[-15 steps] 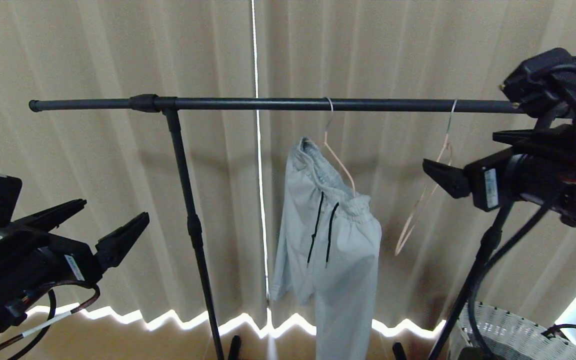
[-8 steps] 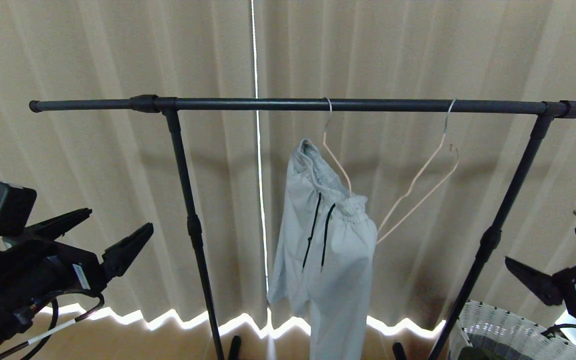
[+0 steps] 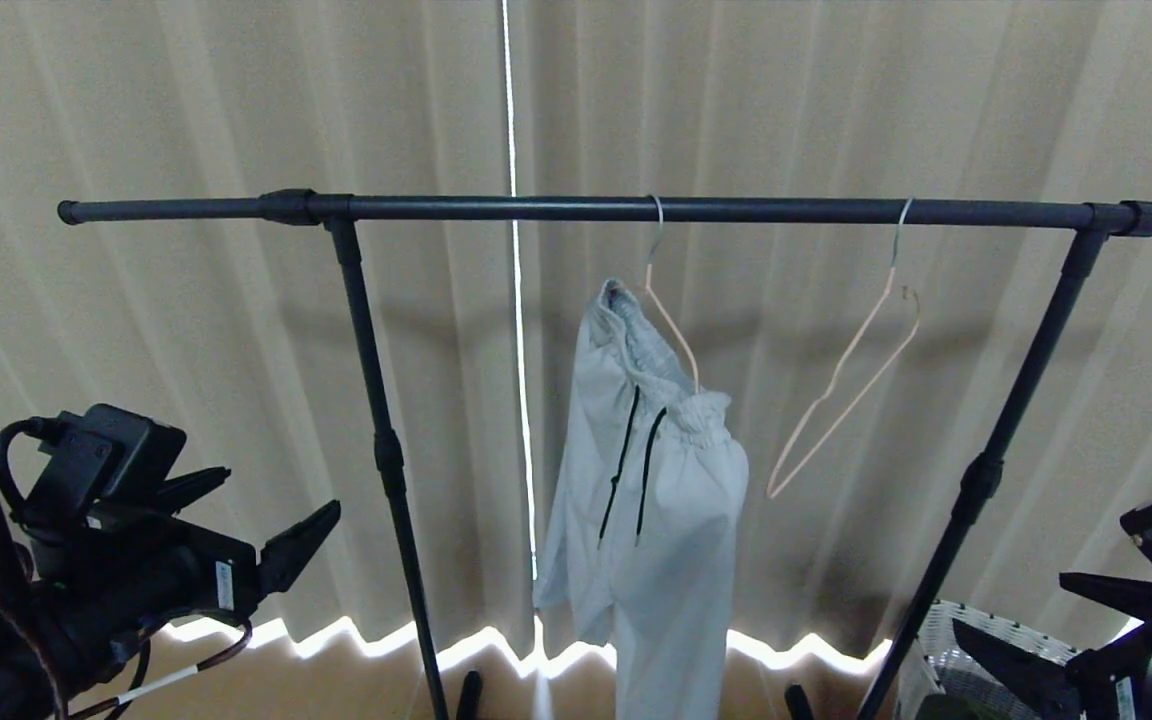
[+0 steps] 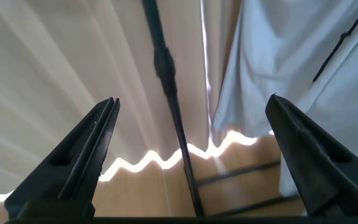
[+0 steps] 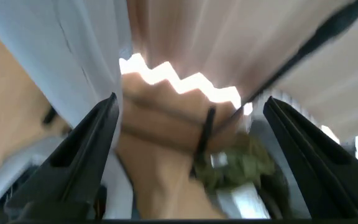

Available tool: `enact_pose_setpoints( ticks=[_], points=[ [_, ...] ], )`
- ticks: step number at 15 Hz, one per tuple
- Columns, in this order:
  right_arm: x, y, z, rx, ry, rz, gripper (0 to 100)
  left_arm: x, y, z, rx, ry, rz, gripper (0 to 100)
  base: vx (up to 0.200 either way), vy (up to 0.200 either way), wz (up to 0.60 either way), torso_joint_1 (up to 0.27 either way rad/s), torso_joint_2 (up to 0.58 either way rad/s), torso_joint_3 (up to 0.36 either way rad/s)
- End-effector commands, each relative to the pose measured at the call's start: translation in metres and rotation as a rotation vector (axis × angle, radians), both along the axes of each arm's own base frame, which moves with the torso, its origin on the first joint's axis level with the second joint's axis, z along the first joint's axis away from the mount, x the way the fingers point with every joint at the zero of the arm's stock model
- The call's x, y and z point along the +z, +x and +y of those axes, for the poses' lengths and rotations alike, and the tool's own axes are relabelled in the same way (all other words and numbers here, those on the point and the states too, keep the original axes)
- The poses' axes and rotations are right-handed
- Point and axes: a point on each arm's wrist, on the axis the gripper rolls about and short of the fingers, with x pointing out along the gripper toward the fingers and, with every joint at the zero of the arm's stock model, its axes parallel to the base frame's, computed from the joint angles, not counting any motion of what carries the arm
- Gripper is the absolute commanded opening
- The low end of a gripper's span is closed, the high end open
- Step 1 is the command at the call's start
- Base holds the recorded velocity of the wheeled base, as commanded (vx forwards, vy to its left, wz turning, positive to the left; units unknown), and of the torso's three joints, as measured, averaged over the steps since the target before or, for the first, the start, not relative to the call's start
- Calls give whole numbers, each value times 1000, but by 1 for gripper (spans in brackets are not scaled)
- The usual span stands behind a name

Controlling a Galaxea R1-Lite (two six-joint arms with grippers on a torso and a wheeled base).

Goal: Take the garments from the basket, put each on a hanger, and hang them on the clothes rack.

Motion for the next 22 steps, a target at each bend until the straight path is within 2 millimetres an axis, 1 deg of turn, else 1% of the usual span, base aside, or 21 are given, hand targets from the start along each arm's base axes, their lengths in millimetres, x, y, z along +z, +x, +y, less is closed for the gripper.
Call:
enact_pose_setpoints(
  ticks=[1, 2, 5, 8, 12, 22],
  points=[
    [-20, -3, -1, 13, -35, 21, 100, -2, -2, 2, 9, 2, 8, 100, 0, 0, 0, 0, 0, 0],
    [-26, -4, -2, 22, -37, 4, 100, -5, -3, 5, 22, 10, 18, 100, 0, 0, 0, 0, 0, 0],
    [-30, 0, 0, 25, -27, -33, 100, -8, -7, 11, 40, 48, 22, 100, 0, 0, 0, 0, 0, 0],
    [-44, 3, 1, 22, -62, 47, 100, -8, -8, 13, 49, 47, 17, 100, 0, 0, 0, 0, 0, 0],
    [-44, 2, 1, 21, -65, 46, 100, -1, -10, 17, 73, 33, -22, 100, 0, 0, 0, 0, 0, 0],
    [-47, 0, -1, 15, -70, 54, 100, -2, -10, 15, 61, 38, -21, 100, 0, 0, 0, -9, 22, 12]
  ],
)
